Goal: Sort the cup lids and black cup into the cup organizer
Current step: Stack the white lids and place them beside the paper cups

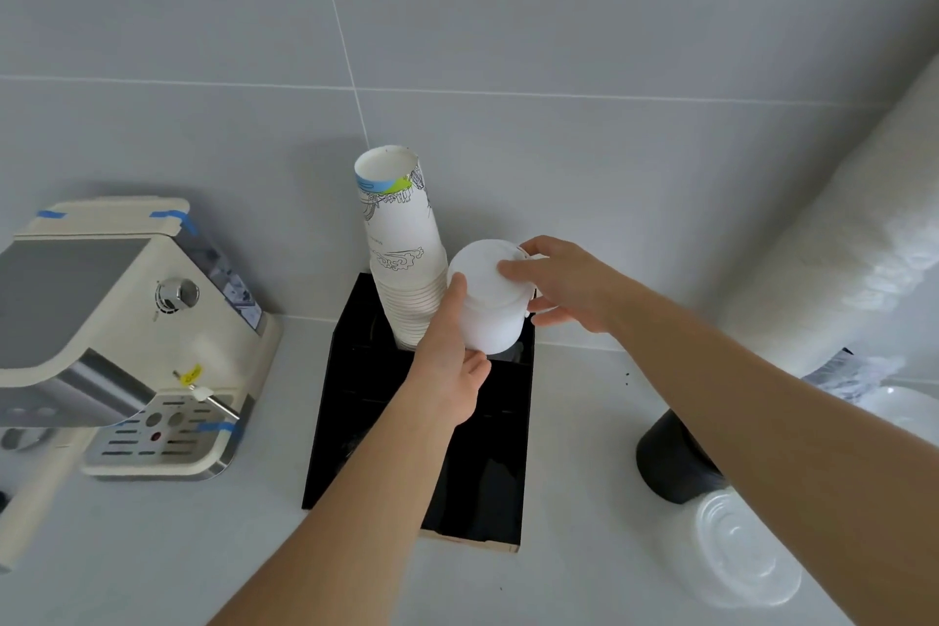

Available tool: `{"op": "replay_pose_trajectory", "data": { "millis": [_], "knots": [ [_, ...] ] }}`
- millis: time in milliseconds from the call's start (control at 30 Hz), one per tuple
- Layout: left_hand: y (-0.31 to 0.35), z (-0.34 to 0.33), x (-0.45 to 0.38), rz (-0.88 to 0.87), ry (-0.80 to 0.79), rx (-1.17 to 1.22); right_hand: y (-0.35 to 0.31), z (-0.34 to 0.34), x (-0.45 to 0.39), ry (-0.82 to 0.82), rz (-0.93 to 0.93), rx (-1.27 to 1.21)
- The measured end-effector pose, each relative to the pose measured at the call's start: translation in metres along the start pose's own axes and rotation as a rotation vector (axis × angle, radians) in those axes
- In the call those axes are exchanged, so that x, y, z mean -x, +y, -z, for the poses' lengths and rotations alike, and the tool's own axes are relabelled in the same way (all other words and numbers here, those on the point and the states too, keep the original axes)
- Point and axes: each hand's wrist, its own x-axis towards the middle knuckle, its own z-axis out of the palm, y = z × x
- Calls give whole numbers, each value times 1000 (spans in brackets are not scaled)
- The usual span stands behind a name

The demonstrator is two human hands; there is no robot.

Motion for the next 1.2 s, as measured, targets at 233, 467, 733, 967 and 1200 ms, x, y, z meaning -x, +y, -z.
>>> {"op": "replay_pose_trajectory", "data": {
  "millis": [233,467,733,967,1200],
  "knots": [
    [2,-3,-8,-30,16,-8,5,6,-12,-3,-6,-31],
    [1,-2,-11,18,29,-116,9,10,-17,-20,24,-36],
    [-2,-2,-23,53,32,-33,11,10,-28,-36,65,-16],
    [-1,-4,-36,35,60,-77,18,11,-30,-34,51,-47],
    [-8,6,-52,-99,170,-298,35,0,-38,54,99,130]
  ]
}}
